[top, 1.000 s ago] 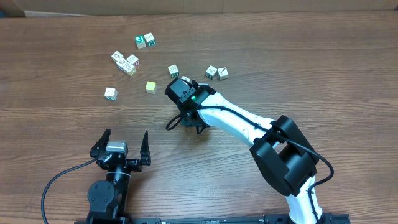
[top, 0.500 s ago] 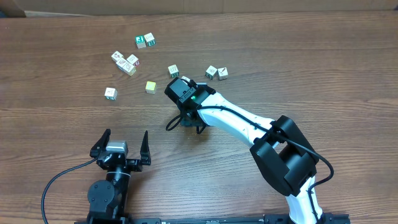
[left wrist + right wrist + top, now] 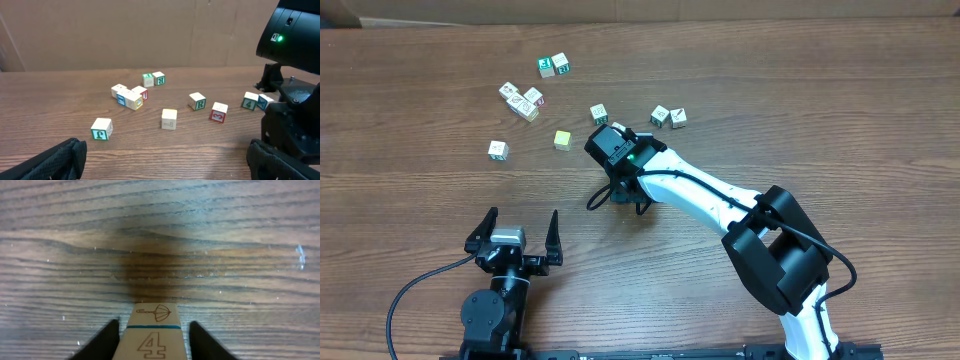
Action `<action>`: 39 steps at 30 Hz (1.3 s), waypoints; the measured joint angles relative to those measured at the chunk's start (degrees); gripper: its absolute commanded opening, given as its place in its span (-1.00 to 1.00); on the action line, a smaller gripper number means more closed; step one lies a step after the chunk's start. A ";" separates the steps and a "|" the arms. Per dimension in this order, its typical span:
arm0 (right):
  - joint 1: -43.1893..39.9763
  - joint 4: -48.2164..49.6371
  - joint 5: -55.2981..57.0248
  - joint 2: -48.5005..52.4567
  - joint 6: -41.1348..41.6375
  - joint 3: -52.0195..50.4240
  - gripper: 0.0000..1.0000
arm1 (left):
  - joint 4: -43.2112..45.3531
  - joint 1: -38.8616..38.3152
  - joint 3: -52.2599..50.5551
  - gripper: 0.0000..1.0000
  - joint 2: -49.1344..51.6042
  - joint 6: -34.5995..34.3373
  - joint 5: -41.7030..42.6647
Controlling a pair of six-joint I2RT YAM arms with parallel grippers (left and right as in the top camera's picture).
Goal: Form a tower
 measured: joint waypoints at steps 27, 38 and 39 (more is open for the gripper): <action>-0.13 -4.92 0.07 0.07 -2.01 6.03 0.57 | 0.00 0.00 0.00 0.99 0.00 0.00 0.00; -2.25 -16.55 0.28 0.07 -4.74 21.07 0.53 | 0.00 0.00 0.00 0.99 0.00 0.00 -0.02; -2.27 -17.22 0.31 0.07 -4.98 22.27 0.53 | 0.00 0.00 0.00 0.99 0.00 0.00 0.00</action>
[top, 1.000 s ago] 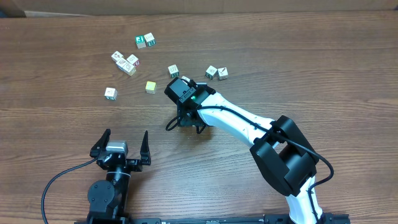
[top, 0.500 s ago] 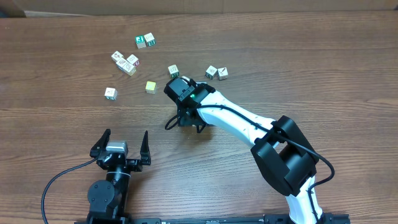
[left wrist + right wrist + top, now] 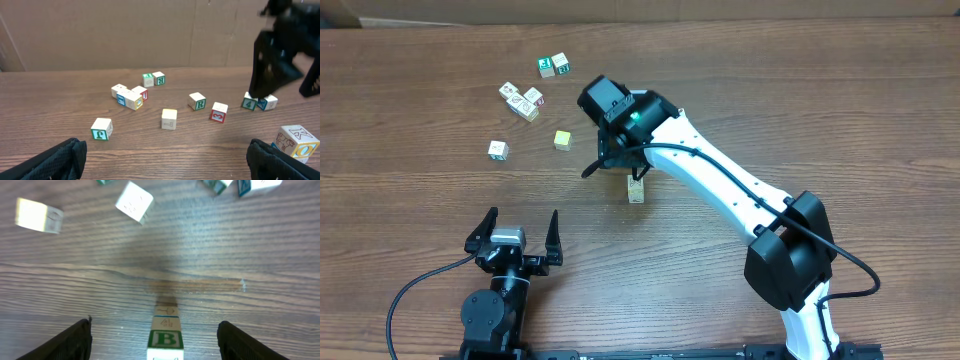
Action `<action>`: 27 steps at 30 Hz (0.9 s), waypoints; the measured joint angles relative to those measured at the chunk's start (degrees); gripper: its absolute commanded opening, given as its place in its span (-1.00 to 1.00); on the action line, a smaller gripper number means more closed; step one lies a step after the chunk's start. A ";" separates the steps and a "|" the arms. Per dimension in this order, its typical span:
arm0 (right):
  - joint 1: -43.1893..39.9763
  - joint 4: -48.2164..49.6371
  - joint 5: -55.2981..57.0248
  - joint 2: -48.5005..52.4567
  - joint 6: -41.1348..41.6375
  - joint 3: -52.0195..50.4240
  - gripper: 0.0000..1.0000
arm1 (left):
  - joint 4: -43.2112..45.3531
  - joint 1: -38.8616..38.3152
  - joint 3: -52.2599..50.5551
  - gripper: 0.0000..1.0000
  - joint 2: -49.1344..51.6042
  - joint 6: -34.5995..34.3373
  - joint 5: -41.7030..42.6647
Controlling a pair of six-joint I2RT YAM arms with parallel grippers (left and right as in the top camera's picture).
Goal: Form a tower
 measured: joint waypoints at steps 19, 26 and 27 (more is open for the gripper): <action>0.00 8.92 -0.09 0.00 -1.27 2.38 1.00 | 0.00 0.00 0.00 1.00 0.00 0.00 -0.02; -0.39 9.14 -0.59 -0.02 -1.27 2.38 1.00 | 0.00 0.00 0.00 0.99 0.00 0.00 -0.02; -0.74 9.14 -0.96 -0.02 -1.27 2.38 1.00 | 0.00 0.00 0.00 0.99 0.00 0.00 -0.02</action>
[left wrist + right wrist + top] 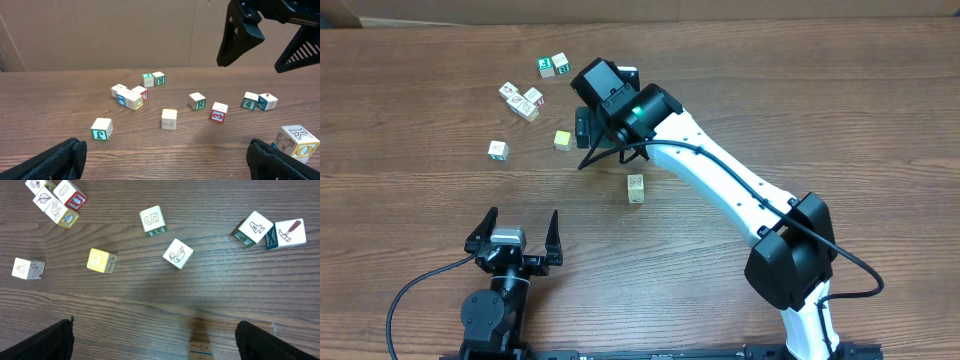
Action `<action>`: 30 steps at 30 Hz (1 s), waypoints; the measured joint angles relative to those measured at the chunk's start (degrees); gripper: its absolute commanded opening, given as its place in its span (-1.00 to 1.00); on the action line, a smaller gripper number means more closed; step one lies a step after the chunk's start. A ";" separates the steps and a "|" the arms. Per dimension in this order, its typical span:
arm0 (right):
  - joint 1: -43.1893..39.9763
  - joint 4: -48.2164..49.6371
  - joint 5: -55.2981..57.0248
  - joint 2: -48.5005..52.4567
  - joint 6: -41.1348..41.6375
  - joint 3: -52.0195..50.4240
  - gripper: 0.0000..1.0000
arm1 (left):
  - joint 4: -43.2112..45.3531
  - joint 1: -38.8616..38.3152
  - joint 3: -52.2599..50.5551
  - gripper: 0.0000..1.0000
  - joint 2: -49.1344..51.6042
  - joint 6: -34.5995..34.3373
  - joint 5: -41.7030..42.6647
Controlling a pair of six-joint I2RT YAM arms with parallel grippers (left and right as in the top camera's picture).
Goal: Form a tower
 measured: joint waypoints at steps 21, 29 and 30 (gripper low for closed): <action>-19.47 -2.51 -9.11 0.02 -0.02 0.00 1.00 | 0.00 0.00 0.00 0.99 0.00 0.00 0.00; -19.47 -1.79 -6.97 0.00 -2.12 0.00 0.81 | 0.00 0.00 0.00 0.99 0.00 0.00 0.00; -19.47 -1.42 -6.73 0.02 -3.02 0.00 0.62 | 0.00 0.00 0.00 0.99 0.00 0.00 0.00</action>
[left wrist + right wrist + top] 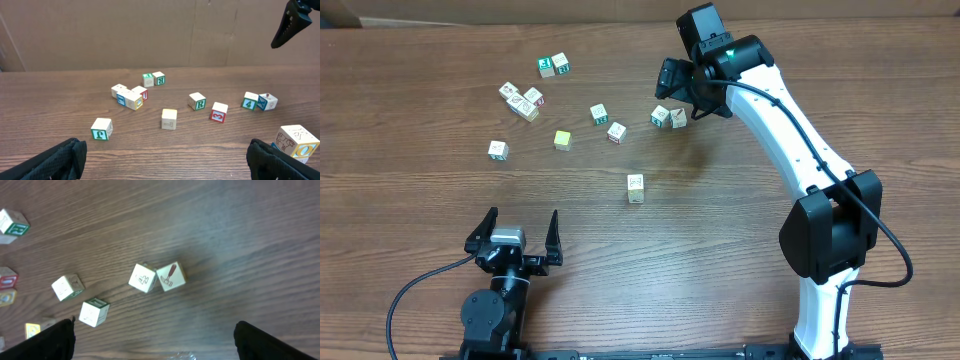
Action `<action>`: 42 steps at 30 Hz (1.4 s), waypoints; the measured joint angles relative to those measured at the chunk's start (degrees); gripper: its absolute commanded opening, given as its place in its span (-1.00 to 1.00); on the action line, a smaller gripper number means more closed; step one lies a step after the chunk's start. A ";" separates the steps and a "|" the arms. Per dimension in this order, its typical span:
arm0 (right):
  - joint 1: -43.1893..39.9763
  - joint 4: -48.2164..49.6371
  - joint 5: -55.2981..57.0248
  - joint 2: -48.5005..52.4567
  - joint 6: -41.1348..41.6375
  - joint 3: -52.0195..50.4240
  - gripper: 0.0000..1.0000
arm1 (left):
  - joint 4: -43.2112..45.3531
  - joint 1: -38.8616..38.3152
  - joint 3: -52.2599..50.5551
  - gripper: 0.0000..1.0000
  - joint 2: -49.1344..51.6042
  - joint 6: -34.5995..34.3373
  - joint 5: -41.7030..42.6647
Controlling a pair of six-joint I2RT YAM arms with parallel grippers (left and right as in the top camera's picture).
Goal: Form a tower
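The short stack of blocks (636,187) stands alone mid-table; in the left wrist view it shows at the lower right edge as the stack (299,142). My right gripper (688,90) hangs open and empty at the back right, high above the "4" block (143,277) and the hammer block (171,275), which touch each other. In its own view the right gripper (155,332) has its jaws spread wide. My left gripper (517,232) rests open near the front edge, its dark fingers (55,157) wide apart around nothing.
Loose blocks lie across the back left: a yellow one (560,139), a lone one (498,150), a cluster (523,101), a pair (553,66) and two more (599,113), (617,131). A cardboard wall (150,30) runs behind the table.
My right gripper has moved from above the blocks at back centre-left to the back right, over the "4" and hammer blocks. It is still open. The stack and left gripper are unchanged.
First my right gripper was low at mid-table with its fingers on either side of a block on the stack. Then it was open and raised, the stack standing free. Then it was higher over the loose blocks, and now over the right-hand pair.
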 measured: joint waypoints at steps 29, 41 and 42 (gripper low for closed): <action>-0.02 12.31 6.82 12.33 -4.74 -0.02 -0.12 | 0.00 0.00 0.00 0.99 0.00 0.00 0.00; -0.02 9.77 7.96 14.36 -4.76 -0.04 -0.17 | 0.00 0.00 0.00 0.99 0.00 0.00 0.00; -0.02 9.25 7.98 14.47 -4.74 -0.04 -0.17 | 0.00 0.00 0.00 0.99 0.00 0.00 0.00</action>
